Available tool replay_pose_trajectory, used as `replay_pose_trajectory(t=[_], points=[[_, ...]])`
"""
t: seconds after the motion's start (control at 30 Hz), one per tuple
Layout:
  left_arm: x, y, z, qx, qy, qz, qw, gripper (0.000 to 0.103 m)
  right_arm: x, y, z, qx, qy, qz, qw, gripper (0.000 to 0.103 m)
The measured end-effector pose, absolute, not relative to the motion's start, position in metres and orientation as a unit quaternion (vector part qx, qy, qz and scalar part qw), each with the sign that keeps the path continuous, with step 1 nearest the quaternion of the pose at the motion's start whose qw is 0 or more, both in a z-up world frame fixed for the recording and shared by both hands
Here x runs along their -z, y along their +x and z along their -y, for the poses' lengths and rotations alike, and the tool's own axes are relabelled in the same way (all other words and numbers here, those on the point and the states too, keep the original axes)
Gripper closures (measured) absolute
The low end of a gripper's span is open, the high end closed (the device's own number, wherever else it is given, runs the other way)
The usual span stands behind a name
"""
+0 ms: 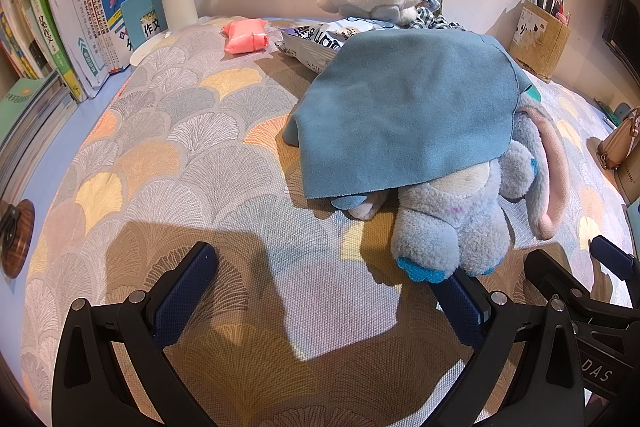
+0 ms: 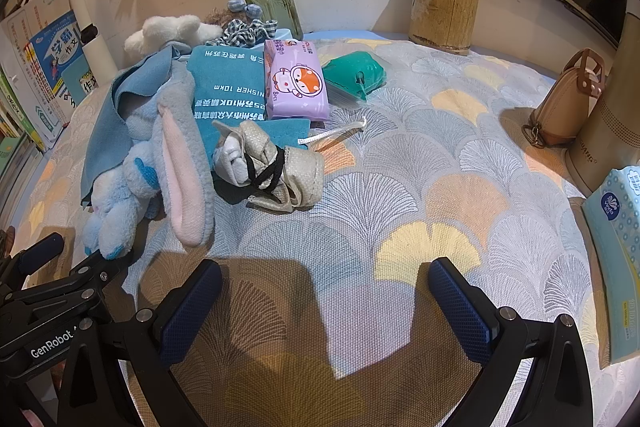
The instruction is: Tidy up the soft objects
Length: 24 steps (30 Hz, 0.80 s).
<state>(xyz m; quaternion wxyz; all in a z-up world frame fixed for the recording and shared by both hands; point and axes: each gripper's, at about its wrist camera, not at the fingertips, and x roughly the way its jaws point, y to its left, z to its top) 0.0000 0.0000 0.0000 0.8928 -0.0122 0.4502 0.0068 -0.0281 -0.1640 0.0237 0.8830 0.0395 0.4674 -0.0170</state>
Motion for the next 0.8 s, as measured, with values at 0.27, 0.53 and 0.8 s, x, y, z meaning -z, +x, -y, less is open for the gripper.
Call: replay_pose_trajectory(t=[0.27, 0.53, 0.8], points=[[0.0000, 0.0000, 0.0000, -0.007, -0.012, -0.450, 0.893, 0.001, -0.0231, -0.0282, 0.1643, 0.017, 0.039, -0.467, 0.883, 0.000], [-0.0001, 0.0005, -0.0007, -0.009, -0.012, -0.451, 0.893, 0.001, -0.0204, -0.0266, 0.1645, 0.021, 0.039, -0.467, 0.883, 0.000], [0.0003, 0.0009, -0.0003, -0.009, -0.012, -0.451, 0.893, 0.001, -0.0194, -0.0263, 0.1624, 0.021, 0.038, -0.468, 0.883, 0.000]])
